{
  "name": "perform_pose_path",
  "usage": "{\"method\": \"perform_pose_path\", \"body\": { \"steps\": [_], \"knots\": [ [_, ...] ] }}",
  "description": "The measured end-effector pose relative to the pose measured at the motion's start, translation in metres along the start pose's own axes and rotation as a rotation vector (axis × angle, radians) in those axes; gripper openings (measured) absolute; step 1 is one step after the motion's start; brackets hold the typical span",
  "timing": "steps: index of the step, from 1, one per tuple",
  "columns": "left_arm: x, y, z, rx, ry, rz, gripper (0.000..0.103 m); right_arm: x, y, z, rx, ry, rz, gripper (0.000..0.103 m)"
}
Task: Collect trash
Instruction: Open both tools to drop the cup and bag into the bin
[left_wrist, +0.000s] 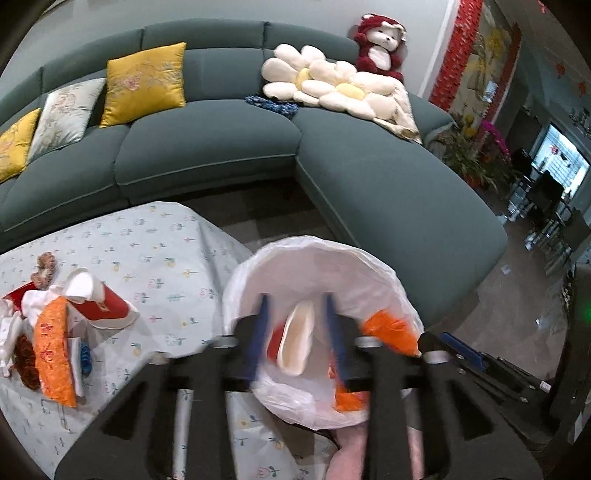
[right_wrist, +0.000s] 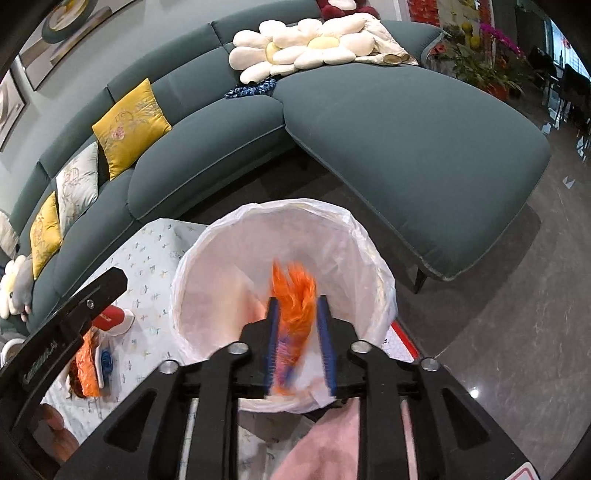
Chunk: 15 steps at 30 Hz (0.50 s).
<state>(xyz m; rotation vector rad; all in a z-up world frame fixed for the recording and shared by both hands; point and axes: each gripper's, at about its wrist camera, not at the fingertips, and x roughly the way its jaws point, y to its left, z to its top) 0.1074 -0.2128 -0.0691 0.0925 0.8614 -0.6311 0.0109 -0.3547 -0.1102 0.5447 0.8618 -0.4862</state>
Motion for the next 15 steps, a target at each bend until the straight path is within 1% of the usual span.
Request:
{"method": "perform_pose_path", "body": {
  "steps": [1, 2, 5, 8, 15],
  "knots": [
    [-0.002, 0.003, 0.001, -0.006, -0.007, 0.009, 0.047, -0.001, 0.001, 0.001, 0.002, -0.004, 0.000, 0.034],
    [-0.003, 0.006, 0.002, -0.013, -0.009, 0.012, 0.047, -0.002, 0.004, 0.001, 0.002, -0.012, -0.001, 0.036],
    [-0.007, 0.016, 0.002, -0.032, -0.004, 0.025, 0.047, -0.006, 0.011, 0.001, -0.006, -0.014, 0.007, 0.038],
    [-0.014, 0.026, 0.000, -0.056, -0.008, 0.043, 0.047, -0.012, 0.020, 0.000, -0.025, -0.020, 0.010, 0.043],
    [-0.034, 0.056, -0.013, -0.123, -0.003, 0.085, 0.051, -0.027, 0.045, -0.007, -0.072, -0.035, 0.023, 0.053]
  ]
}}
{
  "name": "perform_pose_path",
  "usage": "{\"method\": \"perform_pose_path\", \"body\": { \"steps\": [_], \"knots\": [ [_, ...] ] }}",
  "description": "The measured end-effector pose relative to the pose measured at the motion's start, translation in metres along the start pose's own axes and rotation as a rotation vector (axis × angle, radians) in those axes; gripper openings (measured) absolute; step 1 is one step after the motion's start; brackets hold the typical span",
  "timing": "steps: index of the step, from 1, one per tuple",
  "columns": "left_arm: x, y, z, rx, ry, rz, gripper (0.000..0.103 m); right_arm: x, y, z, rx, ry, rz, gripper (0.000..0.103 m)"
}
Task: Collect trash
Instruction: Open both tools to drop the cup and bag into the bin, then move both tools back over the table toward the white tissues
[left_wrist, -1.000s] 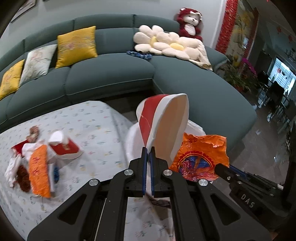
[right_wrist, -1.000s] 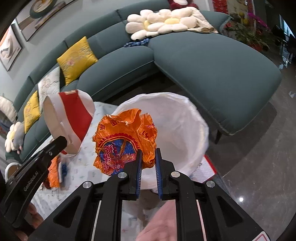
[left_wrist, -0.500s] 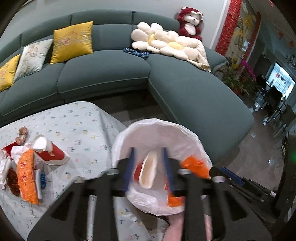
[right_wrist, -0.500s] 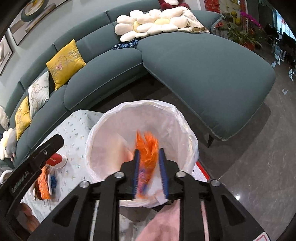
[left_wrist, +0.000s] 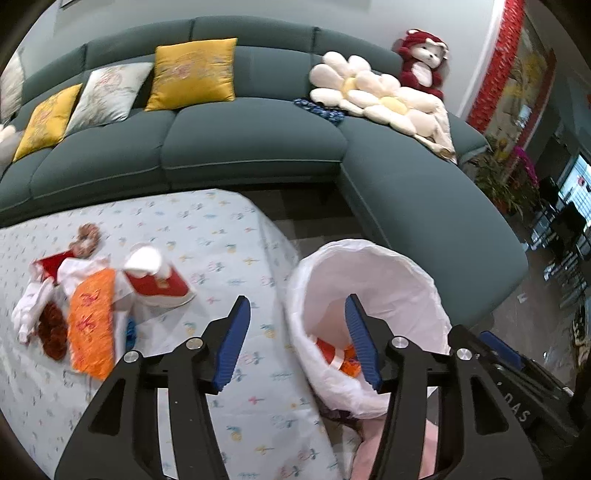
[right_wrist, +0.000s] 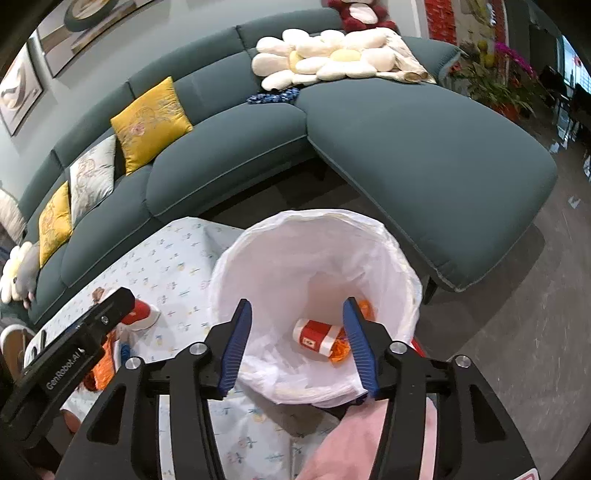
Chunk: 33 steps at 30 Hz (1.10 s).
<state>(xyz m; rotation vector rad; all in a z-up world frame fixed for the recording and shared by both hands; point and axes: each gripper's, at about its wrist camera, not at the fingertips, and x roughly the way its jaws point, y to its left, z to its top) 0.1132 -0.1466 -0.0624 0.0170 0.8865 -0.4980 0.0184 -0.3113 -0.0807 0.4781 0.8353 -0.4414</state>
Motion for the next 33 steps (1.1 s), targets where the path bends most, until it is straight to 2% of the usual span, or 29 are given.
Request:
{"method": "perform_pose_path", "body": {
  "steps": [12, 33],
  "knots": [
    [-0.034, 0.064, -0.011, -0.112, -0.023, 0.073, 0.057, -0.019, 0.062, -0.017, -0.119, 0.000, 0.047, 0.058],
    [-0.077, 0.169, -0.039, -0.269, -0.059, 0.192, 0.062, -0.028, 0.168, -0.059, -0.318, 0.047, 0.120, 0.058]
  ]
}}
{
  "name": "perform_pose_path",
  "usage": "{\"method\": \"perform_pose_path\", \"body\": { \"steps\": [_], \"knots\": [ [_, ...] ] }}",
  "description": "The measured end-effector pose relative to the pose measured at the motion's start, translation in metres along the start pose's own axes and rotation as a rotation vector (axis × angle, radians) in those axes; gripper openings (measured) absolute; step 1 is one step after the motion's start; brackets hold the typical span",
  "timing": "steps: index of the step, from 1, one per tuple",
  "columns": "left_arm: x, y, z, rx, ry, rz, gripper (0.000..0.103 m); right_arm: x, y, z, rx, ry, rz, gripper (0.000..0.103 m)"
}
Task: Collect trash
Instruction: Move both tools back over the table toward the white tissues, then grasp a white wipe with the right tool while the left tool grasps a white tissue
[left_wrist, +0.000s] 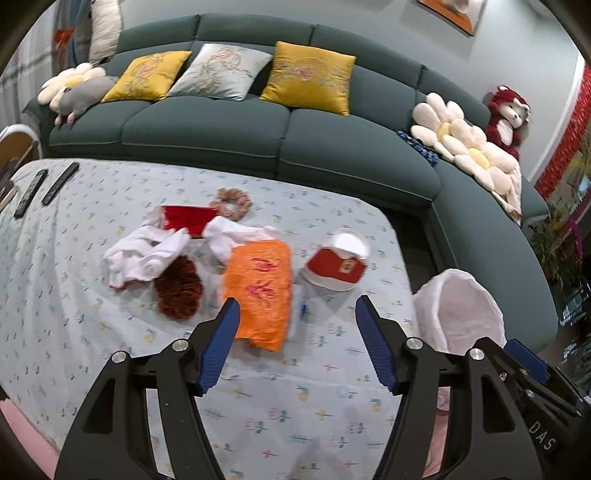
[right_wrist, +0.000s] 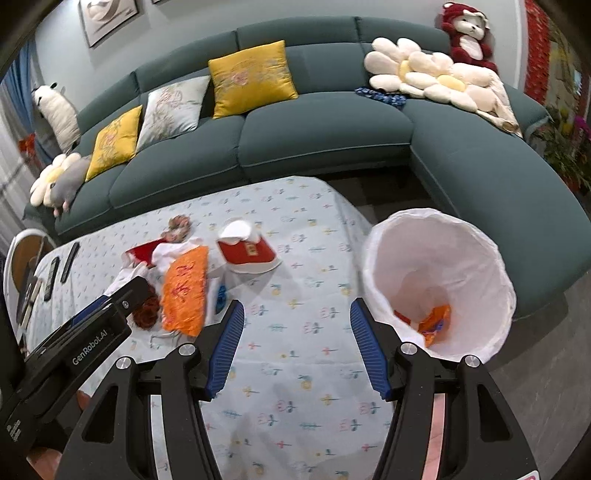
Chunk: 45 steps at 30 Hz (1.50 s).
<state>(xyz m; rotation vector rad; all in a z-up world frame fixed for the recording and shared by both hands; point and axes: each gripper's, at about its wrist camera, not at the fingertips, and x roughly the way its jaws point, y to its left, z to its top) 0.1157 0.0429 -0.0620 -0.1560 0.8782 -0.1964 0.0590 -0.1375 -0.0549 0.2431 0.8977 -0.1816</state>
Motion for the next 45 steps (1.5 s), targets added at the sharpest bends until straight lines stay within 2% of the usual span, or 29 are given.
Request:
{"method": "perform_pose_path", "body": {
  "steps": [17, 26, 33, 38, 42, 45],
  "knots": [
    [0.005, 0.121, -0.005, -0.167, 0.024, 0.129, 0.065, 0.031, 0.089, -0.012, -0.142, 0.068, 0.057, 0.058],
    [0.030, 0.202, 0.012, -0.244, 0.058, 0.188, 0.066, 0.070, 0.154, -0.008, -0.200, 0.127, 0.114, 0.058],
    [0.072, 0.248, 0.040, -0.267, 0.115, 0.149, 0.066, 0.114, 0.215, 0.007, -0.200, 0.170, 0.161, 0.058],
    [0.106, 0.260, 0.051, -0.279, 0.165, 0.106, 0.066, 0.148, 0.247, 0.012, -0.204, 0.202, 0.162, 0.058],
    [0.131, 0.263, 0.054, -0.299, 0.205, 0.054, 0.064, 0.172, 0.258, 0.011, -0.200, 0.244, 0.163, 0.051],
    [0.144, 0.259, 0.053, -0.289, 0.233, 0.012, 0.054, 0.186, 0.260, 0.008, -0.197, 0.275, 0.174, 0.042]
  ]
}}
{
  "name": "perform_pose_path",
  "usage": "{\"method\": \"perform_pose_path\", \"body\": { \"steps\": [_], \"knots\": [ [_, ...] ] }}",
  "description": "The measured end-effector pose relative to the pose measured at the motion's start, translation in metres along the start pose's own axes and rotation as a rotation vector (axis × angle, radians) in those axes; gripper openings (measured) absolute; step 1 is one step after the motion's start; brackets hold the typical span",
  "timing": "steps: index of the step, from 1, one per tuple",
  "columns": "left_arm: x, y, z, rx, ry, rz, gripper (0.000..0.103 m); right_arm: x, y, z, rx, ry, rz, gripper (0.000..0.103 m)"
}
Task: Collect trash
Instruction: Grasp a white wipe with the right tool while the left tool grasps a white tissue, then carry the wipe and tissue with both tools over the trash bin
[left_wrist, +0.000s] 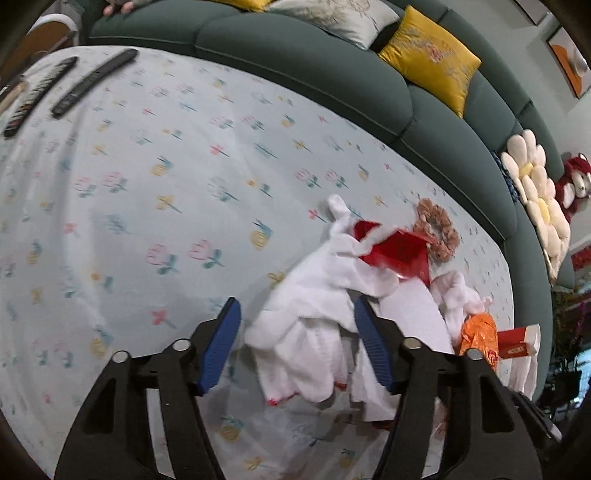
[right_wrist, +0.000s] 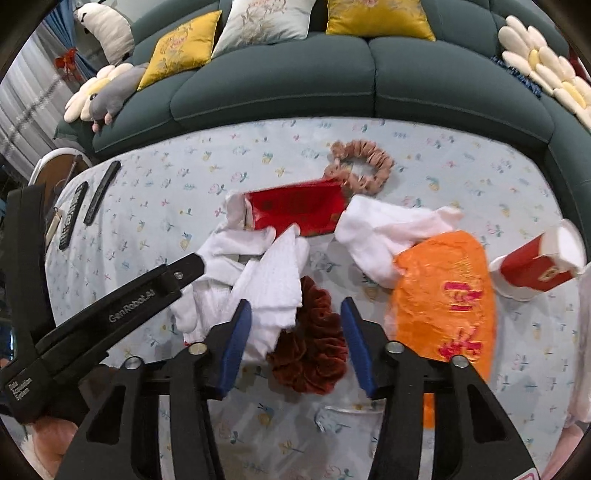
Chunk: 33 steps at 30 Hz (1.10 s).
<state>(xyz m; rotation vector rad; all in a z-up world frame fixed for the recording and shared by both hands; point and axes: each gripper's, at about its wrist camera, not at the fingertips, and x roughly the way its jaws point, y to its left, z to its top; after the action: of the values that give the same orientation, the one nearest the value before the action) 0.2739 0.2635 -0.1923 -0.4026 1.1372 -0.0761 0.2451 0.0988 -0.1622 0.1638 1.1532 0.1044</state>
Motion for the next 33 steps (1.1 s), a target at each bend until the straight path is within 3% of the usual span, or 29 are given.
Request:
{"method": "perform_pose_path", "body": {
  "steps": [2, 4, 6, 9, 20, 33],
  "knots": [
    [0.006, -0.004, -0.002, 0.011, 0.017, -0.021, 0.045, 0.008, -0.002, 0.000, 0.010, 0.021, 0.017, 0.032],
    [0.011, -0.007, -0.005, 0.022, 0.034, -0.036, 0.029, 0.016, -0.005, -0.002, 0.029, 0.046, 0.037, 0.023],
    [0.013, -0.010, -0.012, 0.034, 0.042, -0.032, 0.024, 0.019, -0.007, -0.004, 0.038, 0.061, 0.053, 0.015],
    [0.011, -0.011, -0.024, 0.042, 0.040, -0.032, 0.014, 0.018, -0.008, -0.011, 0.022, 0.067, 0.057, 0.012],
    [-0.024, -0.028, -0.093, 0.057, 0.023, -0.015, 0.009, -0.014, -0.040, -0.058, 0.034, 0.078, 0.081, 0.005],
    [-0.113, -0.098, -0.121, 0.150, -0.146, -0.047, 0.008, -0.113, -0.078, -0.073, 0.070, -0.104, 0.124, 0.005]
  ]
}}
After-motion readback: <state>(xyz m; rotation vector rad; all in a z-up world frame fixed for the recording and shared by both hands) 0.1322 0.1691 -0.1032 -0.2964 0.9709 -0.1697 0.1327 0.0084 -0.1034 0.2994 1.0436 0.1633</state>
